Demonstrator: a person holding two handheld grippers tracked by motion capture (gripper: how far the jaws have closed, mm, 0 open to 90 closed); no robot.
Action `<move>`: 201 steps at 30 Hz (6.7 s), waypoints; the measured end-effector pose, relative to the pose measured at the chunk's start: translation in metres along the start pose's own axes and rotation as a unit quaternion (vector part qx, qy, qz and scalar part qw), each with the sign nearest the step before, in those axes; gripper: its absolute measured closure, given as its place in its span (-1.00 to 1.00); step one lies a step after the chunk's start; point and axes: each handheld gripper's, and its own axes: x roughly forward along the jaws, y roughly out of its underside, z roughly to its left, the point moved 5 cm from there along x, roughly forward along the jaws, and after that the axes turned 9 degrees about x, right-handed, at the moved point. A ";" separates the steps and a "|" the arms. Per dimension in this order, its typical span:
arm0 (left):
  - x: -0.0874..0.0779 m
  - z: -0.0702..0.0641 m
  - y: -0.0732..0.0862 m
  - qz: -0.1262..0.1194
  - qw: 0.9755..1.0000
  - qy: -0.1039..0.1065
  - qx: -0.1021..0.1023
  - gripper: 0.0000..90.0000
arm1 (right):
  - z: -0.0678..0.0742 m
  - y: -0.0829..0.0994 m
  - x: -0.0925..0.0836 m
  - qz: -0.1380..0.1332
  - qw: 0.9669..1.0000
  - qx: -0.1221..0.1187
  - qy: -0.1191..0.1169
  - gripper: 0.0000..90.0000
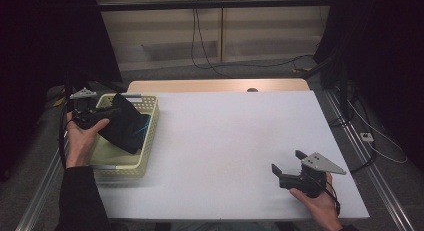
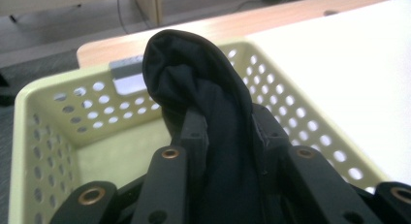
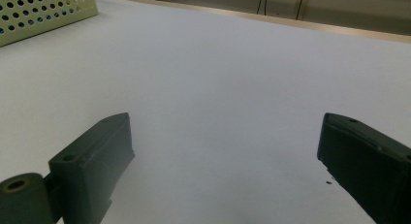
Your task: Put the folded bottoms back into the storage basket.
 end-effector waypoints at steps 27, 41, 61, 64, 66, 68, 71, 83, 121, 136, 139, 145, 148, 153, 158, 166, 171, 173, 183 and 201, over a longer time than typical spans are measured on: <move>-0.018 0.022 0.019 0.049 0.992 -0.111 -0.040 -0.01 | 0.001 0.000 -0.001 -0.002 1.000 -0.003 -0.002 -0.87; 0.012 -0.010 0.007 0.095 0.993 -0.074 0.021 0.48 | 0.001 0.000 -0.001 -0.001 1.000 -0.003 -0.003 -0.87; 0.033 0.006 0.043 0.226 0.965 -0.132 0.014 0.96 | 0.001 0.000 -0.001 -0.003 1.000 -0.002 -0.005 -0.88; 0.034 0.006 0.044 0.229 0.965 -0.131 0.014 0.96 | 0.002 0.000 -0.001 -0.002 1.000 -0.003 -0.005 -0.87; 0.036 0.006 0.047 0.235 0.964 -0.125 0.011 0.96 | 0.002 0.000 -0.002 -0.003 1.000 -0.003 -0.006 -0.88; 0.039 0.007 0.052 0.245 0.962 -0.122 0.001 0.96 | 0.002 0.000 -0.002 -0.003 1.000 -0.003 -0.006 -0.88; 0.039 0.008 0.054 0.243 0.963 -0.119 -0.017 0.95 | 0.002 0.000 -0.001 -0.002 1.000 -0.003 -0.006 -0.87; 0.046 0.003 0.058 0.251 0.963 -0.091 -0.043 0.97 | 0.003 0.000 -0.002 -0.002 1.000 -0.006 -0.008 -0.87; 0.048 0.000 0.055 0.235 0.968 -0.055 -0.065 0.95 | 0.002 0.000 -0.002 -0.002 1.000 -0.005 -0.008 -0.87; 0.028 0.005 0.041 0.158 0.984 -0.074 -0.042 0.23 | 0.002 0.000 -0.004 -0.006 1.000 -0.004 -0.009 -0.88; 0.025 0.006 0.040 0.142 0.986 -0.074 -0.052 0.04 | 0.002 0.000 -0.003 -0.005 1.000 -0.003 -0.011 -0.88; 0.019 0.010 0.039 0.114 0.989 -0.079 -0.048 -0.25 | 0.001 -0.001 -0.003 -0.006 1.000 0.002 -0.011 -0.88; 0.016 0.009 0.036 0.116 0.990 -0.070 -0.047 -0.33 | 0.002 -0.001 -0.003 -0.006 1.000 0.001 -0.011 -0.88; 0.008 0.012 0.029 0.082 0.993 -0.078 -0.044 -0.57 | 0.002 -0.001 -0.003 -0.006 1.000 -0.002 -0.012 -0.88; 0.006 0.012 0.027 0.062 0.995 -0.069 -0.044 -0.70 | 0.002 -0.001 -0.002 -0.007 1.000 -0.003 -0.011 -0.88; -0.001 0.010 0.021 0.029 0.999 -0.041 -0.019 -0.88 | 0.003 -0.001 -0.002 -0.005 1.000 -0.006 -0.010 -0.88; -0.005 0.010 0.019 0.004 0.999 -0.044 -0.025 -0.88 | 0.003 -0.001 -0.001 -0.005 1.000 -0.007 -0.010 -0.88; -0.006 0.009 0.019 -0.005 0.999 -0.048 -0.026 -0.89 | 0.003 -0.001 -0.001 -0.005 1.000 -0.006 -0.010 -0.88; -0.013 0.007 0.014 -0.023 0.998 -0.053 -0.023 -0.88 | 0.001 -0.001 0.000 -0.004 1.000 -0.002 -0.004 -0.88; -0.042 0.008 0.019 -0.060 0.994 -0.085 -0.013 -0.88 | 0.000 -0.001 0.002 -0.003 1.000 0.001 -0.001 -0.88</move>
